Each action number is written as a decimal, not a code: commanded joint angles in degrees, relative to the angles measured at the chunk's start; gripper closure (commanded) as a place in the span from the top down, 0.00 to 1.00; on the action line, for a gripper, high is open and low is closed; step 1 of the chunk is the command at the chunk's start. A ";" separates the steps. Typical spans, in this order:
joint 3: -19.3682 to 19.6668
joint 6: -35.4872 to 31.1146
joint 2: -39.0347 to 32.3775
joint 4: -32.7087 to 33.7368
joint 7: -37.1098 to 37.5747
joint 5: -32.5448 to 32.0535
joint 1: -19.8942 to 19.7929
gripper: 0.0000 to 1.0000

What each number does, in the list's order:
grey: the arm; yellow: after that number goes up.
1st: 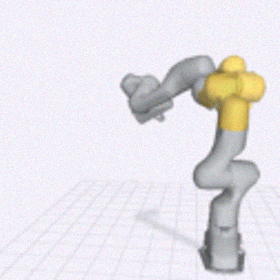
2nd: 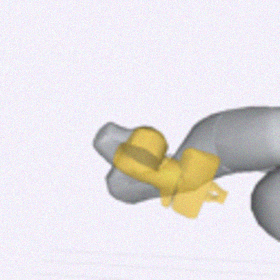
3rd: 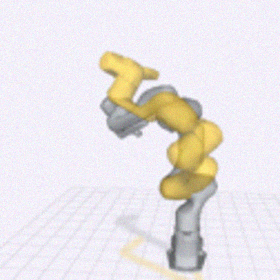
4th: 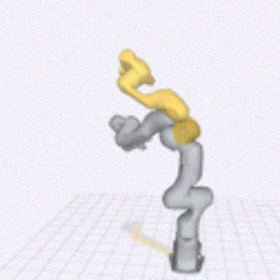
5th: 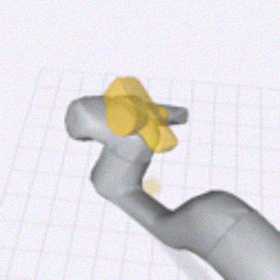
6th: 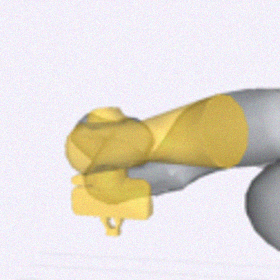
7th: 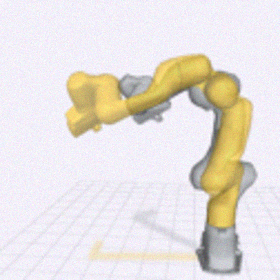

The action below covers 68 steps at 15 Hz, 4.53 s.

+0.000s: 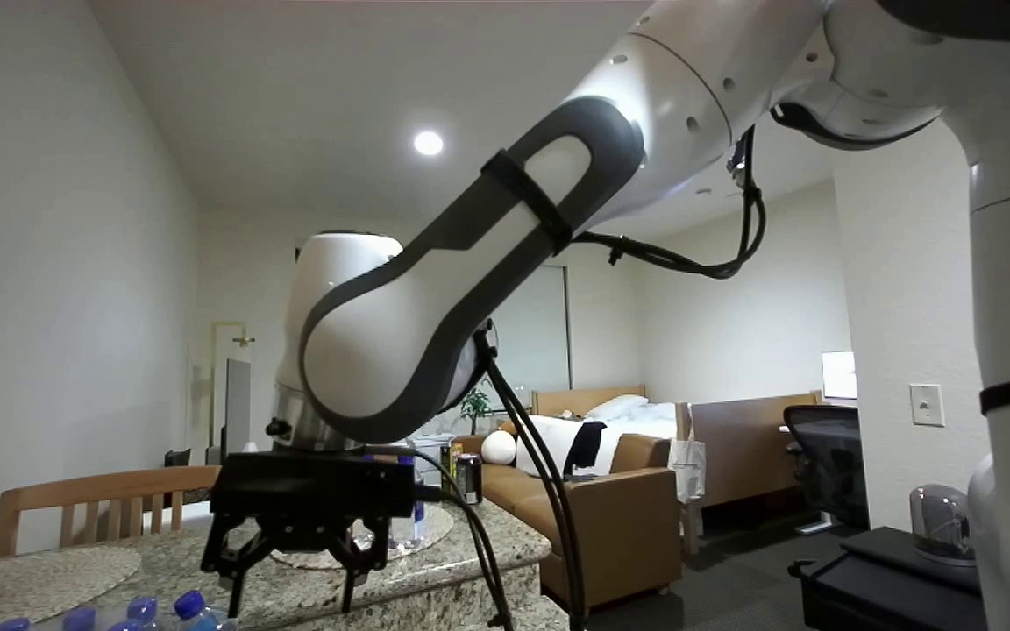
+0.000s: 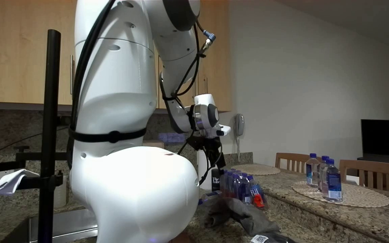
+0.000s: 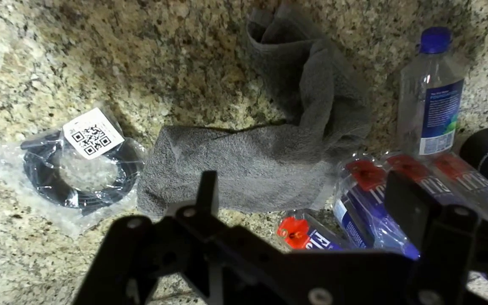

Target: Move the grey towel to the right

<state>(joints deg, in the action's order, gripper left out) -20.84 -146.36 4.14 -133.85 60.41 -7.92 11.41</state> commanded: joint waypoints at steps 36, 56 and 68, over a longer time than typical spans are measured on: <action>15.70 -12.05 -34.75 20.66 76.83 -42.38 12.27 1.00; 12.74 -9.93 -37.98 22.88 46.18 -23.39 10.35 0.09; 14.99 4.33 -37.53 30.13 23.04 -10.19 14.23 0.11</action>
<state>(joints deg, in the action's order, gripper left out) -6.85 -146.09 -34.38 -105.01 87.90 -20.15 24.31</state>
